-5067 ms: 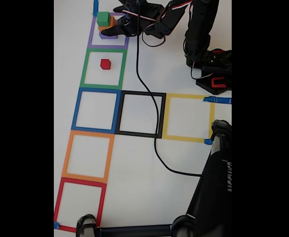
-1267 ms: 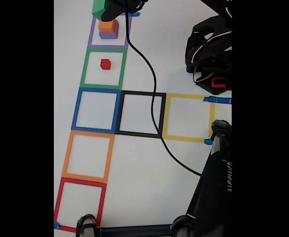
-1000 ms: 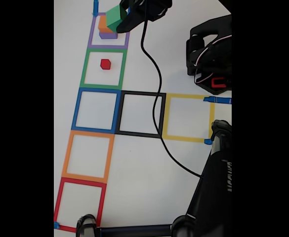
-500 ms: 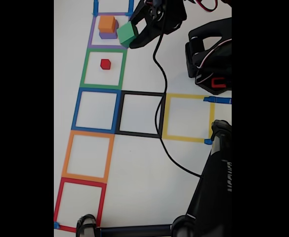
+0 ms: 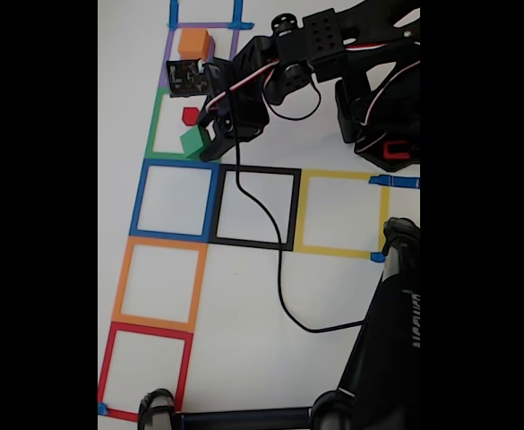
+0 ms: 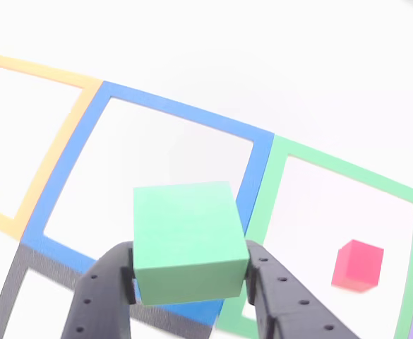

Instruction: Tower of hanoi

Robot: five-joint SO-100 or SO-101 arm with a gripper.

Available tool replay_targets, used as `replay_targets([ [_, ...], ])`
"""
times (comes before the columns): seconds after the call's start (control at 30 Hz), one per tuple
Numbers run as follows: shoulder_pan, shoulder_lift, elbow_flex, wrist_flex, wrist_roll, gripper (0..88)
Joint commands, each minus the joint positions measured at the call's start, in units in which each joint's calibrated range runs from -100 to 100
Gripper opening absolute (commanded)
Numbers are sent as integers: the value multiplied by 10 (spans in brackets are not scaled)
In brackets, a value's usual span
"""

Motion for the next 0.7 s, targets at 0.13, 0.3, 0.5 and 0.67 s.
replay_targets([
  [0.13,-1,183,65,-368,7,83],
  [0.3,-4,278,99,-522,7,85],
  [0.5,-11,378,125,-664,7,84],
  [0.67,-25,448,119,-750,7,90],
])
